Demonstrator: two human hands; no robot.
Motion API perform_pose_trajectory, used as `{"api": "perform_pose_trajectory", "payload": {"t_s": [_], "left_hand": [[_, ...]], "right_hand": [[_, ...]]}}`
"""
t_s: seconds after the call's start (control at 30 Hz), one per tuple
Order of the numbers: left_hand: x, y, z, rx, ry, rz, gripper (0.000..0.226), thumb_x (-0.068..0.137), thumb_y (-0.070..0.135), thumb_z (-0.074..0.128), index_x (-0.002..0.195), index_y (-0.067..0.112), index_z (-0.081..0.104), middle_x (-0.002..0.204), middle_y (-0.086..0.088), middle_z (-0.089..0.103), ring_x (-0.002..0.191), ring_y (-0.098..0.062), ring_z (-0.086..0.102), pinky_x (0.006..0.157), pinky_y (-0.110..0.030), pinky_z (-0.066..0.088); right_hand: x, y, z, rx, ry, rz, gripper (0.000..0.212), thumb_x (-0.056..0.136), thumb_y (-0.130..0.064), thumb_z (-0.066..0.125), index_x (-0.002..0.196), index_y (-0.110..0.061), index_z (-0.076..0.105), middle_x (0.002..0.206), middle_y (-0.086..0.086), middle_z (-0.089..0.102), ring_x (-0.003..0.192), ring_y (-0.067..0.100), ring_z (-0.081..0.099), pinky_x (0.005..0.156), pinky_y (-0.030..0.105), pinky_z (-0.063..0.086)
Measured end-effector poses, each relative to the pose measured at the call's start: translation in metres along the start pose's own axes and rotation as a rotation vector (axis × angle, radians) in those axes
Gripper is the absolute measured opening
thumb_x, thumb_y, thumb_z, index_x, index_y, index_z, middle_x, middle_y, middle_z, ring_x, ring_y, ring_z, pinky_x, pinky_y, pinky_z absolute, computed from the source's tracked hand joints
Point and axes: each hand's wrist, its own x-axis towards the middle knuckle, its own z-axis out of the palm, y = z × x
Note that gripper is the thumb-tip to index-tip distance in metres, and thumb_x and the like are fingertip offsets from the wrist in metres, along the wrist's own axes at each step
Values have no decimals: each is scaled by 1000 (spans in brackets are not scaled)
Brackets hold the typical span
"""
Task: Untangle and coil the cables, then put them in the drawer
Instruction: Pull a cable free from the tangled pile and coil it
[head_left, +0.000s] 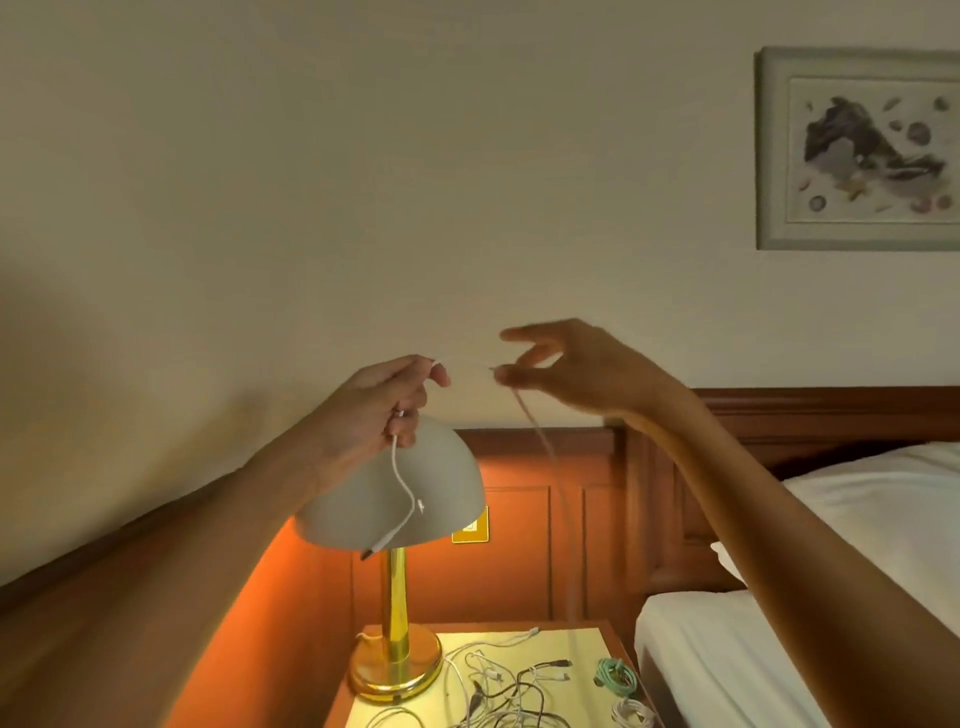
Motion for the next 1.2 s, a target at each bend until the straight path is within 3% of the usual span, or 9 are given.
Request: {"api": "perform_pose_trajectory", "payload": {"t_s": [0.1, 0.23, 0.43, 0.53, 0.6, 0.77, 0.9, 1.0, 1.2], "left_hand": [[-9, 1, 17, -16, -6, -1, 27, 103, 27, 43, 99, 11, 64, 63, 5, 30, 52, -7, 31, 56, -23, 30], [-24, -12, 21, 87, -81, -84, 30, 101, 34, 47, 104, 16, 69, 71, 5, 44, 62, -11, 49, 64, -24, 42], [-44, -49, 28, 123, -286, -239, 31, 100, 39, 43, 84, 15, 54, 64, 4, 43, 70, -16, 57, 84, -33, 53], [-46, -47, 32, 33, -244, -220, 30, 103, 37, 41, 83, 17, 51, 63, 5, 34, 57, -11, 43, 79, -38, 54], [-47, -41, 36, -9, -264, -202, 29, 104, 34, 40, 84, 16, 51, 65, 4, 30, 56, -10, 34, 72, -34, 54], [-48, -33, 39, -174, -258, -200, 28, 103, 32, 40, 87, 15, 56, 63, 2, 29, 57, -11, 36, 66, -30, 53], [-53, -47, 36, 70, -311, -203, 34, 104, 33, 36, 97, 11, 61, 69, -4, 47, 73, -20, 59, 79, -33, 55], [-60, -58, 35, 153, -302, -249, 33, 104, 39, 37, 86, 18, 55, 64, 1, 41, 62, -17, 52, 70, -31, 50], [-55, -51, 27, -59, -270, -203, 32, 103, 39, 38, 81, 20, 51, 60, 7, 29, 53, -9, 25, 58, -25, 33]], "right_hand": [[-18, -2, 25, 369, -149, 9, 25, 97, -30, 62, 112, -14, 74, 98, 3, 77, 87, 19, 74, 77, 29, 61], [-29, 5, 30, 565, 47, 67, 20, 99, -19, 60, 99, -8, 76, 79, 9, 75, 69, 22, 72, 68, 32, 63], [-31, 19, 39, 280, 176, 79, 17, 98, -21, 61, 100, -14, 77, 76, 1, 75, 68, 20, 72, 64, 27, 58], [-35, 23, 46, -70, 120, -52, 39, 94, -33, 67, 132, -33, 61, 111, -8, 70, 92, 8, 66, 76, 20, 46], [-37, 23, 54, -94, 38, -179, 46, 94, -33, 66, 139, -33, 56, 127, -7, 64, 106, 9, 64, 82, 16, 43], [-36, 23, 62, 135, 46, -242, 22, 100, -23, 58, 114, -19, 75, 82, -7, 75, 69, 5, 71, 66, 20, 57], [-31, 18, 55, 333, 173, -113, 20, 100, -23, 59, 111, -19, 75, 72, 0, 75, 51, 19, 70, 52, 27, 58], [-21, 24, 49, 265, 288, -54, 21, 101, -22, 58, 114, -18, 74, 71, 0, 75, 45, 19, 67, 48, 24, 56], [-18, 27, 55, -137, 256, -310, 51, 94, -31, 67, 142, -34, 53, 104, -6, 70, 80, 7, 59, 82, 36, 53]]}}
